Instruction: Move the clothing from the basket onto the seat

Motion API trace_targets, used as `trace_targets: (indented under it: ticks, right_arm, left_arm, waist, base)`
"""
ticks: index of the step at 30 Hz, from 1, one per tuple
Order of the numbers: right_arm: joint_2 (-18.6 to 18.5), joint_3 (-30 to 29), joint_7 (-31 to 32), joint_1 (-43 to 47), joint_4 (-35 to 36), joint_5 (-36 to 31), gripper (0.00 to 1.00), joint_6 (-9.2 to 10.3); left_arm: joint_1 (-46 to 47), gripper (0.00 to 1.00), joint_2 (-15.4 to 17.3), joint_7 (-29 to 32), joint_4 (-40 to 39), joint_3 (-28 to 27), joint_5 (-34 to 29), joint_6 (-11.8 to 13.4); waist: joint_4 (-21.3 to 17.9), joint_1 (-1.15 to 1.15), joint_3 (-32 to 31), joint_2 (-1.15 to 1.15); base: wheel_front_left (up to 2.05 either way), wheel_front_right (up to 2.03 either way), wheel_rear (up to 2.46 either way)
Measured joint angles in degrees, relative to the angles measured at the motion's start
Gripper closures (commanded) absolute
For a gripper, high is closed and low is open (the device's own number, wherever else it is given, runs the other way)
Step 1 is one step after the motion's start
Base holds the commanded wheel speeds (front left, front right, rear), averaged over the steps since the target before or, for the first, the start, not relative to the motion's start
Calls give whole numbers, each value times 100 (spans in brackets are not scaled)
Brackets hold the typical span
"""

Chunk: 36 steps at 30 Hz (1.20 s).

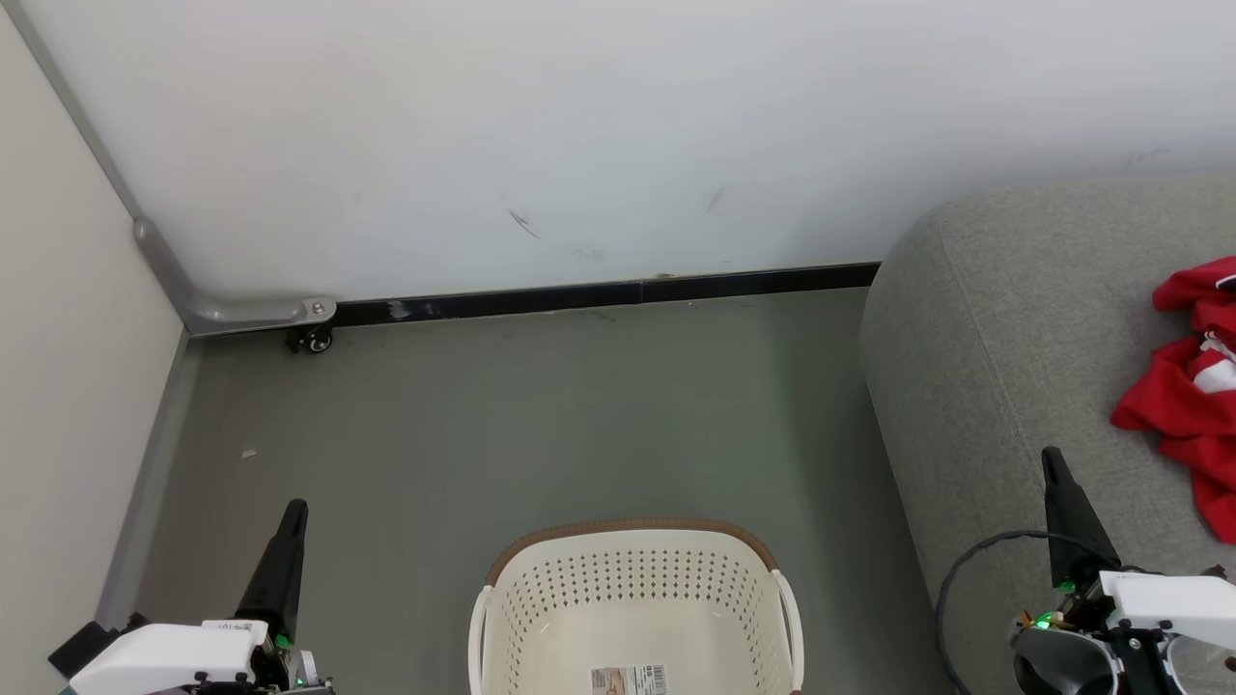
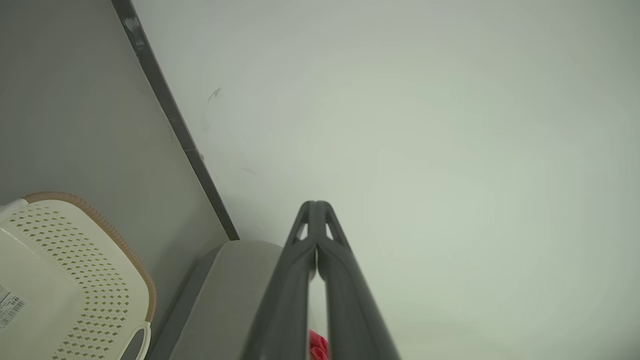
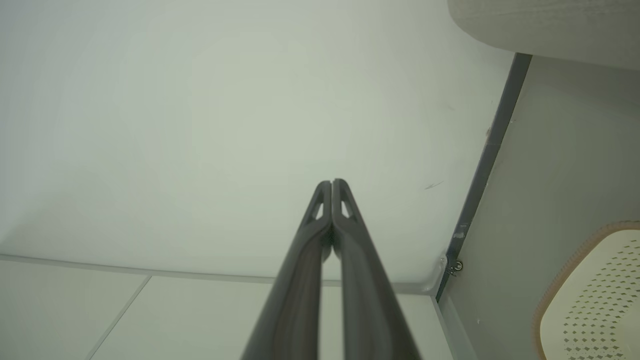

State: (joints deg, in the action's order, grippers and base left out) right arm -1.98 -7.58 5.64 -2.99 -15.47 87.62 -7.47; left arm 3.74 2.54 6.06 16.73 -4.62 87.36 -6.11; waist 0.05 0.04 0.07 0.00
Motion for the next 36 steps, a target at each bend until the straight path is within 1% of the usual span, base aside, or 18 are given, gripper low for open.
trace_targets:
  ticks: [4,6,36]
  right_arm:
    - [-3,-37,62,-47,-8,322,100,0]
    - [-7,-52,67,-88,-1,377,100,0]
    - [-8,-57,67,-84,-3,378,100,0]
  left_arm:
    - [20,100,-34,53,-25,-64,332,-83]
    - [20,100,-47,56,-27,-75,422,-98]
    - [20,100,-54,55,-52,-69,427,-98]
  waist:
    - [-5,0,6,0]
    - [-5,-1,6,0]
    - [-5,-2,8,0]
  base:
    - [0,0,0]
    - [0,0,0]
    - [0,0,0]
